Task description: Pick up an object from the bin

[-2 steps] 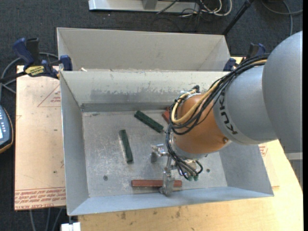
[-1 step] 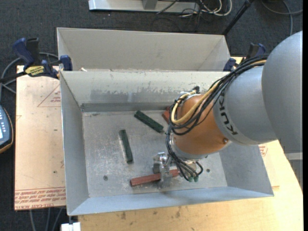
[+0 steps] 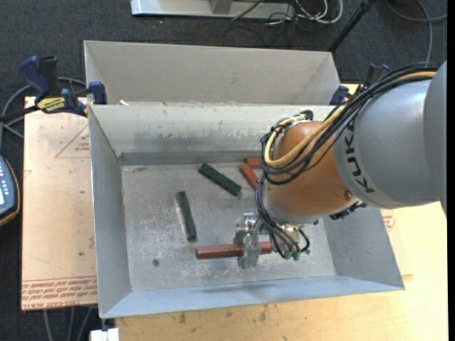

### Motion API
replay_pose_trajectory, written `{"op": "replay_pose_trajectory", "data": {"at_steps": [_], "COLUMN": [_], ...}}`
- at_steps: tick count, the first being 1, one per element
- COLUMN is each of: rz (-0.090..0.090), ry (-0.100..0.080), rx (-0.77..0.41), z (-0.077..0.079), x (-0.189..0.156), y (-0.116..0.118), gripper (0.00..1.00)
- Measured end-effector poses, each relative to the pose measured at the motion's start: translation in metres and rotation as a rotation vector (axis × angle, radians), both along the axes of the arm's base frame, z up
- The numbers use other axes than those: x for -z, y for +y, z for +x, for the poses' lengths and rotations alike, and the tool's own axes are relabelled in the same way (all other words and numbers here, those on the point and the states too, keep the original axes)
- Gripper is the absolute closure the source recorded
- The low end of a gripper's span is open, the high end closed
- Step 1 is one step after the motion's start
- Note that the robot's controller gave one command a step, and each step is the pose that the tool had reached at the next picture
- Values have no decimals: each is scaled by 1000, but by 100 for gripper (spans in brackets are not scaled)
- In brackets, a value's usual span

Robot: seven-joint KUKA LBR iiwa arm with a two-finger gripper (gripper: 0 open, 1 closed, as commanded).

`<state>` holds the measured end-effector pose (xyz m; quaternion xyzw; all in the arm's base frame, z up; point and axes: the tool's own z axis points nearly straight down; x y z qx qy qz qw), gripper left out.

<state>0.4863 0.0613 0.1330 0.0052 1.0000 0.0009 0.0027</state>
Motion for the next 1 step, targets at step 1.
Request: {"op": "replay_pose_trajectory", "data": {"at_steps": [1], "rz": [-1], "ry": [-5], "rx": [-73], "z": [22], "x": [-89], "y": [6], "gripper": [100]}}
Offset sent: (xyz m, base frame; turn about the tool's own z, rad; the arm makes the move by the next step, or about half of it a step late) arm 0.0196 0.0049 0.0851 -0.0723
